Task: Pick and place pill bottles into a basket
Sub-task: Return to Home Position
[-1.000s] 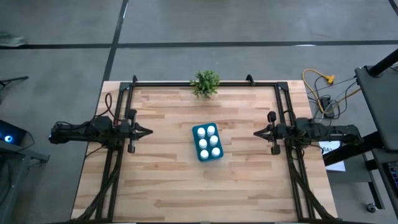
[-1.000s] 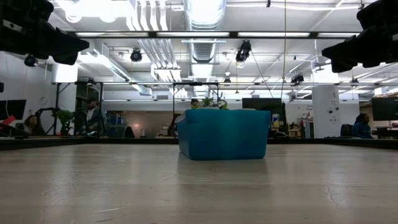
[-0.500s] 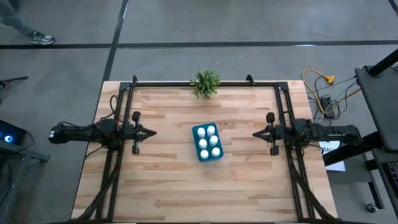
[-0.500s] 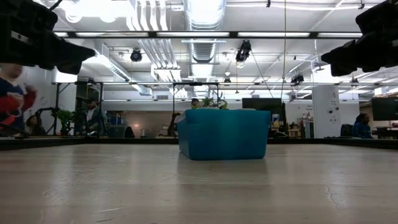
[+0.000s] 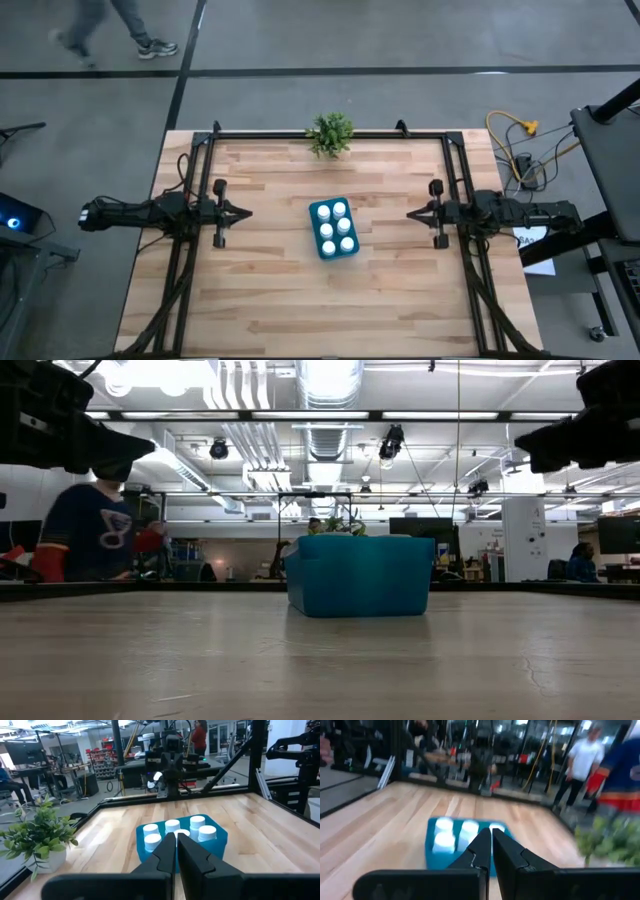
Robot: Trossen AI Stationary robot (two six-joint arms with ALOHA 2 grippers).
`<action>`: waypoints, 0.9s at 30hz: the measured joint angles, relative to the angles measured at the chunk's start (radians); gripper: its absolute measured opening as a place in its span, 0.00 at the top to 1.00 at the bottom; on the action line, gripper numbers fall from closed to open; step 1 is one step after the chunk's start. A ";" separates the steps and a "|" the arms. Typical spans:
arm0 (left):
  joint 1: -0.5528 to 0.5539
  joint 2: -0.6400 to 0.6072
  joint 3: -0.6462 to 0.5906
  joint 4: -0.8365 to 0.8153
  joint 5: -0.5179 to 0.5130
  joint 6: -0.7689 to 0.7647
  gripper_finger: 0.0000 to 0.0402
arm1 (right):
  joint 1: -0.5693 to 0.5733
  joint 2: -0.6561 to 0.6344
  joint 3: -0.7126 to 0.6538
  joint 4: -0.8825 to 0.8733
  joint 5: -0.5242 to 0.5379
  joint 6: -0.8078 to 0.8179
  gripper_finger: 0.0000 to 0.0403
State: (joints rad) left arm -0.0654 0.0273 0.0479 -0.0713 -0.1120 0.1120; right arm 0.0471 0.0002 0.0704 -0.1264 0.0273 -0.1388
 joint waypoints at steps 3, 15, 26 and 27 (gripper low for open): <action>0.000 0.000 0.000 0.000 -0.001 0.000 1.00 | 0.000 0.000 -0.002 0.084 0.003 -0.047 0.98; 0.000 0.001 -0.001 -0.007 -0.001 0.021 1.00 | 0.000 0.001 -0.061 0.163 0.051 -0.018 0.98; 0.000 0.001 -0.001 -0.010 -0.001 0.027 1.00 | 0.000 0.001 -0.061 0.161 0.050 -0.009 0.98; 0.000 0.001 -0.001 -0.010 -0.001 0.027 1.00 | 0.000 0.001 -0.061 0.161 0.050 -0.010 0.98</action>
State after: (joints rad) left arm -0.0654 0.0280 0.0471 -0.0814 -0.1127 0.1387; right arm 0.0475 0.0010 0.0090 0.0349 0.0772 -0.1486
